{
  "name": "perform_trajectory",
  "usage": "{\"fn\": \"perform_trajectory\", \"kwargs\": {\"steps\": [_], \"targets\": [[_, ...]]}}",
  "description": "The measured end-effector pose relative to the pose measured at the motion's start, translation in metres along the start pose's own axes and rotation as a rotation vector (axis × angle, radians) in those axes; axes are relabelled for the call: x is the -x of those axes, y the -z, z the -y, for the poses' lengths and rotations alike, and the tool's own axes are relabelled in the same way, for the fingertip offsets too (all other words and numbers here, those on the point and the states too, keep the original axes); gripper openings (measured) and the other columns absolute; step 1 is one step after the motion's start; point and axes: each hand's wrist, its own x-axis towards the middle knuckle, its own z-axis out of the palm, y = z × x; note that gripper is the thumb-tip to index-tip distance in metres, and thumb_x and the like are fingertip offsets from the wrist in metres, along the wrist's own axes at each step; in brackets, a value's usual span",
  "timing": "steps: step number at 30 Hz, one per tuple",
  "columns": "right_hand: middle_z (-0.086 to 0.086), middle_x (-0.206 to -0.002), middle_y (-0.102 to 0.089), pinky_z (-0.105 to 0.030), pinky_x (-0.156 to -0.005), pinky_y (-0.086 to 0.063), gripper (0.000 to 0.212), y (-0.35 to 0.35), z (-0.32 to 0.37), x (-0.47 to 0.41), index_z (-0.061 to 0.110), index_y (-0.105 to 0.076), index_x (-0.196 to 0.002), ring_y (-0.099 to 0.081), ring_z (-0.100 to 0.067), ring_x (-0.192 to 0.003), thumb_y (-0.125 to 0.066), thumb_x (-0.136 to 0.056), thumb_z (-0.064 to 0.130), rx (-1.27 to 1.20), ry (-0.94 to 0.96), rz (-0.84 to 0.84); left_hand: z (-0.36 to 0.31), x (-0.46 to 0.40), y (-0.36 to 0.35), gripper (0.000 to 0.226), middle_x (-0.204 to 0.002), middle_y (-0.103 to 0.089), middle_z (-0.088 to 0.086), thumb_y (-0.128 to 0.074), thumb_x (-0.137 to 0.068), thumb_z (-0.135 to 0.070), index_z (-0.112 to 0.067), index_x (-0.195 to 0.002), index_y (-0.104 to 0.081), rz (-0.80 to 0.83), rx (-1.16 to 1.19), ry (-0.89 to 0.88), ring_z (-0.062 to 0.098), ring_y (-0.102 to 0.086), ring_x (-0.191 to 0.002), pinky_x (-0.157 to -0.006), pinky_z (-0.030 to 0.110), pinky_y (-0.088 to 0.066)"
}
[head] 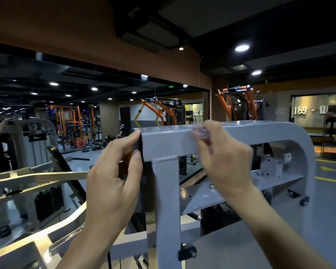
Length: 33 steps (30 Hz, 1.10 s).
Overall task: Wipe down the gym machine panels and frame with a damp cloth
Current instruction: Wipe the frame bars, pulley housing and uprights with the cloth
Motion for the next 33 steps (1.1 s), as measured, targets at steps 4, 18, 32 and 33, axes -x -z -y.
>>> {"fn": "perform_trajectory", "kwargs": {"steps": [4, 18, 32, 33], "targets": [[0.013, -0.073, -0.053, -0.027, -0.039, -0.043, 0.026, -0.001, 0.000, -0.002, 0.012, -0.060, -0.105, -0.047, -0.006, -0.049, -0.049, -0.108, 0.036, -0.015, -0.095, -0.023, -0.001, -0.002, -0.001, 0.039, -0.113, -0.065, -0.025, -0.054, -0.101, -0.027, -0.045, -0.135, -0.056, 0.010, -0.020, -0.030, 0.008, -0.065, -0.096, -0.074, 0.016, -0.050], [0.014, -0.071, -0.047, -0.024, -0.037, -0.037, 0.017, 0.010, -0.048, -0.001, 0.019, -0.051, -0.104, -0.042, -0.006, -0.047, -0.047, -0.109, 0.035, 0.055, -0.137, -0.042, -0.008, -0.007, -0.011, 0.046, -0.126, -0.043, -0.006, -0.048, -0.095, -0.011, -0.007, -0.140, -0.060, -0.037, -0.350, -0.293, 0.018, -0.043, -0.116, -0.101, 0.030, -0.040], [0.011, -0.069, -0.053, -0.030, -0.036, -0.042, 0.017, 0.027, -0.130, 0.014, 0.020, -0.049, -0.110, -0.051, -0.013, -0.045, -0.045, -0.109, 0.037, 0.051, -0.083, -0.060, -0.036, -0.010, -0.093, 0.054, -0.161, -0.044, 0.007, -0.041, -0.099, -0.012, -0.003, -0.152, -0.048, 0.264, -0.598, -0.591, 0.024, -0.034, -0.154, -0.128, 0.051, -0.019], [0.011, -0.071, -0.053, -0.032, -0.037, -0.044, 0.014, 0.029, -0.139, 0.016, 0.020, -0.049, -0.110, -0.051, -0.013, -0.048, -0.047, -0.108, 0.034, 0.052, -0.119, -0.059, -0.038, -0.011, -0.099, 0.054, -0.162, -0.042, 0.007, -0.041, -0.100, -0.013, -0.003, -0.153, -0.046, 0.276, -0.609, -0.596, 0.024, -0.032, -0.155, -0.128, 0.052, -0.019]]}}
